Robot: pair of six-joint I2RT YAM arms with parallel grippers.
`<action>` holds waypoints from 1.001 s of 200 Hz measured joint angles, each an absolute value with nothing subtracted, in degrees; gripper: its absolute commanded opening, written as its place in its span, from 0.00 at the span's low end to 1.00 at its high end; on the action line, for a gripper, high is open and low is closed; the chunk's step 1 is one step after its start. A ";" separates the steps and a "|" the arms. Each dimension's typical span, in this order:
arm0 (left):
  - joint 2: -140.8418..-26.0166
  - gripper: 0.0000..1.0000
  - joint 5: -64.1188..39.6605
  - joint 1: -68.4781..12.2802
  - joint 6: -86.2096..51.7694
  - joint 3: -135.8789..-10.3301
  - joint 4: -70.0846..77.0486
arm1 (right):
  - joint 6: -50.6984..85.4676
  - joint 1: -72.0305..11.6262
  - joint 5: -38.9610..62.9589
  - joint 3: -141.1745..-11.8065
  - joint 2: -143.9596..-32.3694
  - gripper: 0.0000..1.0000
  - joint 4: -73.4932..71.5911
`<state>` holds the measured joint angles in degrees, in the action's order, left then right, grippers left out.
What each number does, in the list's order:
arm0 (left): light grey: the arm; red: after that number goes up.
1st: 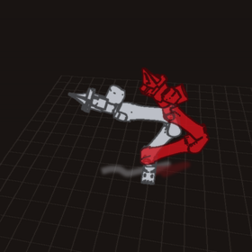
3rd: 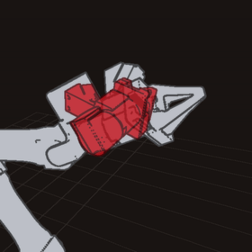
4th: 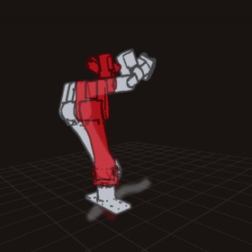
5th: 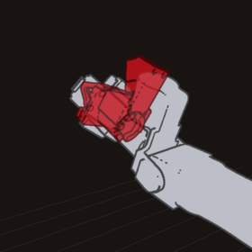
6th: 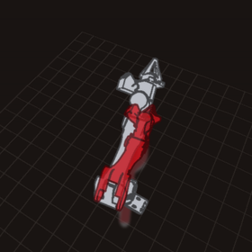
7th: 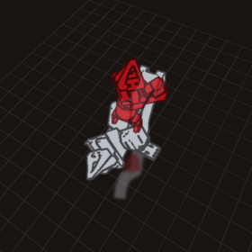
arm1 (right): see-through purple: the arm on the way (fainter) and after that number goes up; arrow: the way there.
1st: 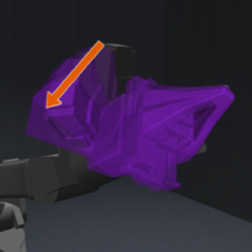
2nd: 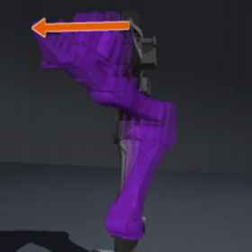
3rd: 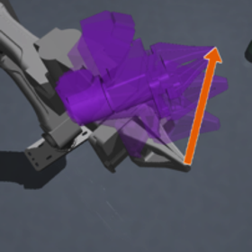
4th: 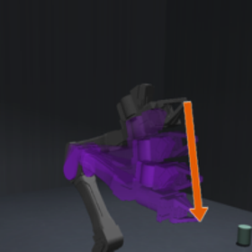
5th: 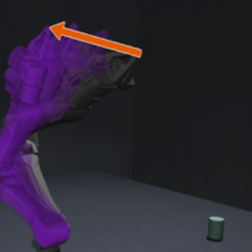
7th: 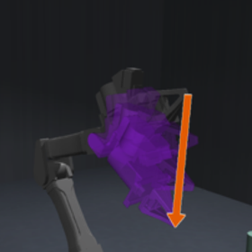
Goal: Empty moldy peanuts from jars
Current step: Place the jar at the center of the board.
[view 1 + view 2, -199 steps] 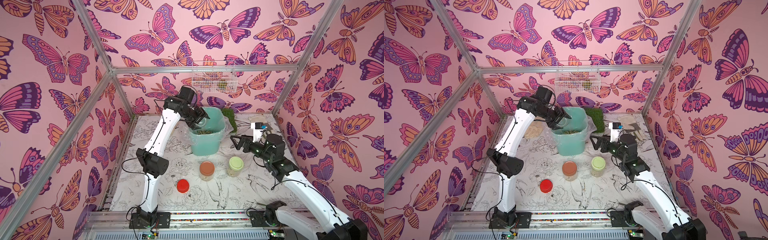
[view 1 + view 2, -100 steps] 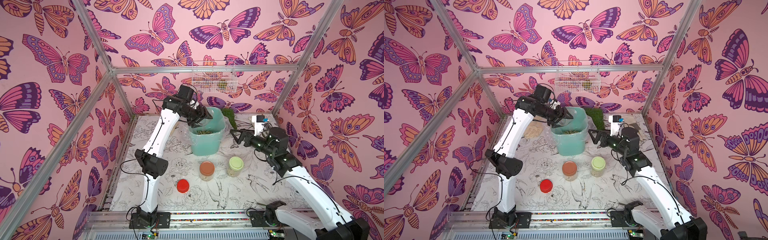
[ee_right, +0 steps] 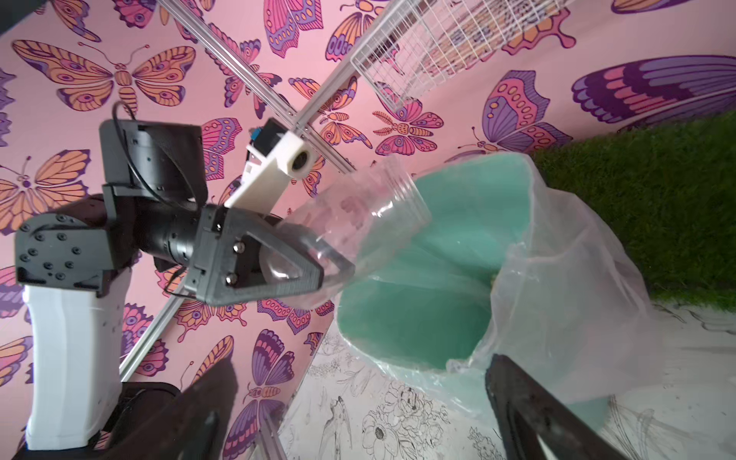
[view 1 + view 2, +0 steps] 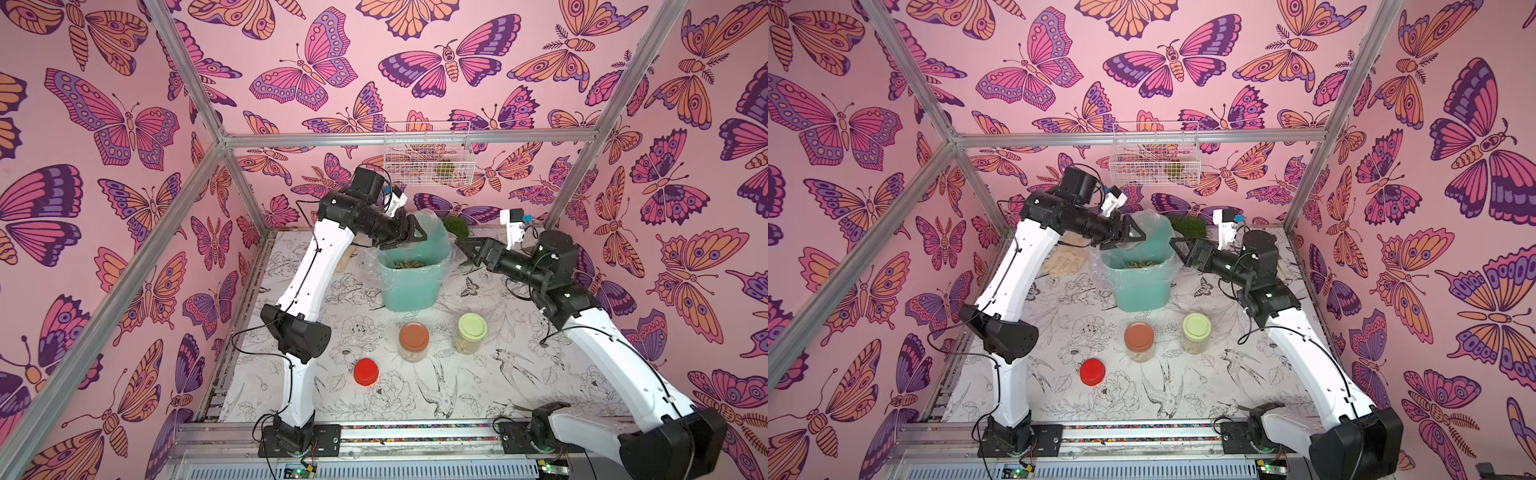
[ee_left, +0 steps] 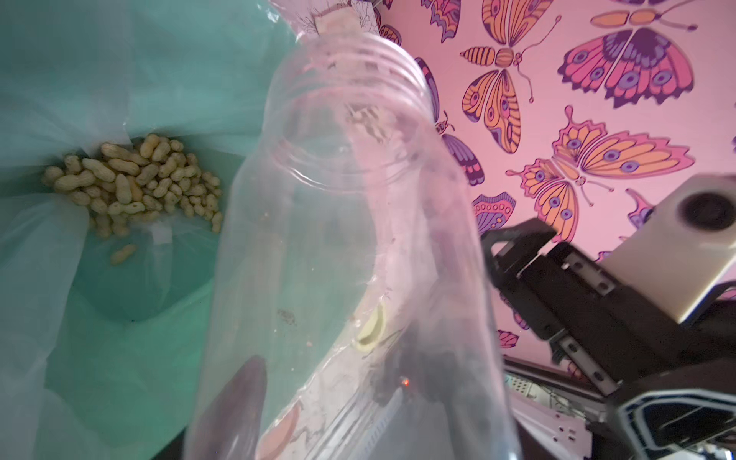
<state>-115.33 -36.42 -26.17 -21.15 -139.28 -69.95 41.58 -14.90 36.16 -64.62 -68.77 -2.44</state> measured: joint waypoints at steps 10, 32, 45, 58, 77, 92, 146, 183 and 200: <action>-112.42 0.00 -36.03 -26.33 -19.49 -134.39 -67.85 | 41.58 -13.76 38.63 -66.78 -70.57 0.97 -2.46; -104.22 0.00 -35.99 -26.61 -17.28 -120.55 -60.12 | 40.27 -12.16 43.99 -72.27 -74.94 0.95 -1.34; -99.37 0.00 -36.27 -26.65 -16.67 -112.42 -54.35 | 38.74 -12.03 47.00 -75.50 -77.36 0.94 0.21; -95.55 0.00 -36.80 -26.63 -16.32 -106.06 -49.04 | 37.58 -12.03 49.76 -77.73 -79.15 0.91 1.34; -90.50 0.00 -38.30 -26.46 -15.59 -97.60 -40.97 | 36.38 -12.03 54.15 -80.40 -81.76 0.86 2.59; -87.85 0.00 -39.72 -26.17 -15.11 -93.34 -36.27 | 35.46 -12.03 56.29 -81.58 -83.18 0.83 4.08; -82.21 0.00 -47.09 -23.79 -12.80 -84.97 -24.38 | 30.79 -12.03 60.99 -85.12 -87.05 0.74 11.53; -81.80 0.00 -52.51 -22.87 -10.61 -83.02 -21.76 | 28.23 -12.49 62.74 -85.78 -87.33 0.73 13.76; -81.80 0.00 -54.37 -22.83 -9.72 -82.35 -21.37 | 28.03 -12.82 63.09 -85.78 -87.33 0.72 14.22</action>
<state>-81.80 -54.37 -22.83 -9.72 -82.35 -21.37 28.03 -12.82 63.09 -85.78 -87.33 14.22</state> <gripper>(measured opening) 0.693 0.724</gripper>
